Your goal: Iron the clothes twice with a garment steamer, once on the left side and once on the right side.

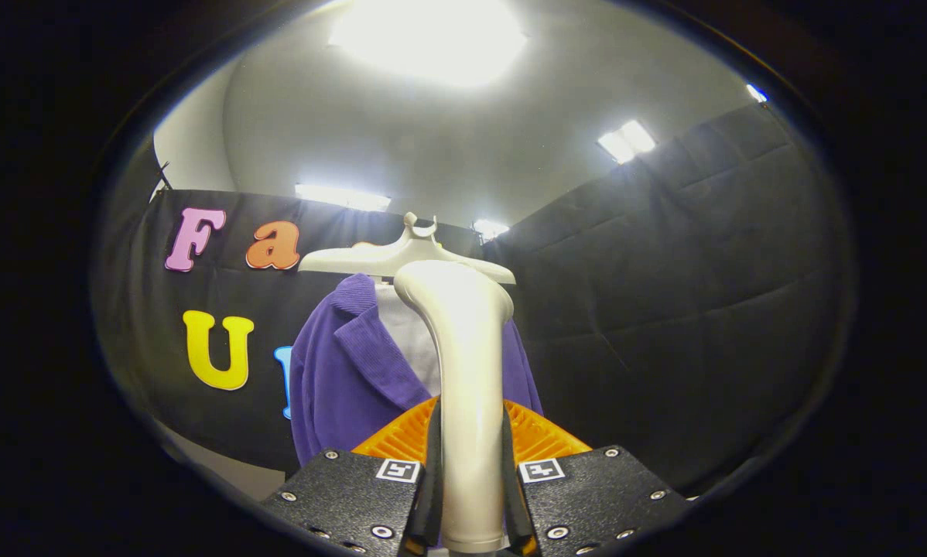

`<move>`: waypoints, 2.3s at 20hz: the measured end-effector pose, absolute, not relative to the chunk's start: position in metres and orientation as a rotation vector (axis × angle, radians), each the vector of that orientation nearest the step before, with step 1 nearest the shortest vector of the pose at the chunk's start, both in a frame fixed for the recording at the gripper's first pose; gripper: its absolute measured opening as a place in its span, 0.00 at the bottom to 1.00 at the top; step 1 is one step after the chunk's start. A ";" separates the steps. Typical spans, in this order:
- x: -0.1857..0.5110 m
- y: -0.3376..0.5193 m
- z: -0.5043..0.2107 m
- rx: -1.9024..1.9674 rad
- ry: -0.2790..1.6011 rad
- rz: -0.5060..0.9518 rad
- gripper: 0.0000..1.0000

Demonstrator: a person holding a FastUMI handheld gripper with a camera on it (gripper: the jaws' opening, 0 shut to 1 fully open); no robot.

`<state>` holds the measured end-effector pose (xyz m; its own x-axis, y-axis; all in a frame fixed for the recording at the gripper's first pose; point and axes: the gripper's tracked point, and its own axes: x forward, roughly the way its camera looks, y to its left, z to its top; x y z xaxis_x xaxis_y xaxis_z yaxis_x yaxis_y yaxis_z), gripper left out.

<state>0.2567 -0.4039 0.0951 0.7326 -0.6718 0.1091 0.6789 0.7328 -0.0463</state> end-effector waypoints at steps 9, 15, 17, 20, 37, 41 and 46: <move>0.300 -0.464 0.084 -0.118 -0.039 -0.766 0.32; 0.313 -0.484 0.038 -0.105 0.051 -0.752 0.32; 0.311 -0.485 0.022 -0.100 0.080 -0.752 0.32; 0.301 -0.488 -0.001 -0.086 0.113 -0.764 0.32; 0.243 -0.491 -0.113 -0.017 0.268 -0.804 0.32; 0.228 -0.492 -0.138 -0.015 0.301 -0.808 0.32; 0.210 -0.490 -0.174 0.006 0.354 -0.810 0.32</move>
